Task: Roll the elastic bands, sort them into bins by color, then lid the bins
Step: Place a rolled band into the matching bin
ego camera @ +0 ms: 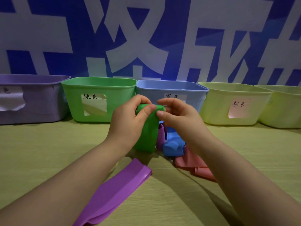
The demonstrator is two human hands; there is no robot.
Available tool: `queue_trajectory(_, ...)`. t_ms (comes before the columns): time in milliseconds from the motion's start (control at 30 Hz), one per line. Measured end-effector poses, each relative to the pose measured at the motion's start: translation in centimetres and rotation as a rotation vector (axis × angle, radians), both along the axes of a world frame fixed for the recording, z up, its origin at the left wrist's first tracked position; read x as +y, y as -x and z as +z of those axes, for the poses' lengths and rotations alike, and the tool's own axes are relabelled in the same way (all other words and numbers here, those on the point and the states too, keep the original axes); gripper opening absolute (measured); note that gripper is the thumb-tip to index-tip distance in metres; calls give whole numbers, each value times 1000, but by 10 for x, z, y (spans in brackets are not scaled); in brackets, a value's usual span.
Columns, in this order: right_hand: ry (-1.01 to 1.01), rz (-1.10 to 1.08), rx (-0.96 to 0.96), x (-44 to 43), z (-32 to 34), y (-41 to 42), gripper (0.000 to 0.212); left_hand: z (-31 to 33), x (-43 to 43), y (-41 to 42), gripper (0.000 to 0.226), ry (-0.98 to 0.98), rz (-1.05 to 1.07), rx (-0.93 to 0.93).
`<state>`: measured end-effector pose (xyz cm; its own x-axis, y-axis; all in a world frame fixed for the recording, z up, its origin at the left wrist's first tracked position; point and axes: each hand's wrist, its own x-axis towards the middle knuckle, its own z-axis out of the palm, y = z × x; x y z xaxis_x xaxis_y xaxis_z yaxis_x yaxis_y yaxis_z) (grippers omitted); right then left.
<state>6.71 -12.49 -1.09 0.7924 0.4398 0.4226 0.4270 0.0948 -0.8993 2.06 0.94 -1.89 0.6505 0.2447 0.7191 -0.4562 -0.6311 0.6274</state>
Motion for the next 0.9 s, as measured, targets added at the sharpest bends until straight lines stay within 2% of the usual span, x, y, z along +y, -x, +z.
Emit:
queue_trajectory(333, 78, -60, -48, -1, 1, -2, 13, -1, -2, 2, 10, -101, -1, -15)
queue_trajectory(500, 127, -102, -77, -1, -2, -3, 21, -1, -1, 1, 9, -108, 29, -24)
queue_trajectory(667, 179, -172, -108, -2, -3, -1, 35, 0, 2, -3, 33, 6, -29, 50)
queue_trajectory(800, 102, -115, -112, -1, 0, 2, 9, 1, 1, -1, 38, 45, -58, 66)
queue_trajectory(900, 23, -41, -75, 1, 0, 3, 14, 1, 1, -2, 40, 60, -45, 73)
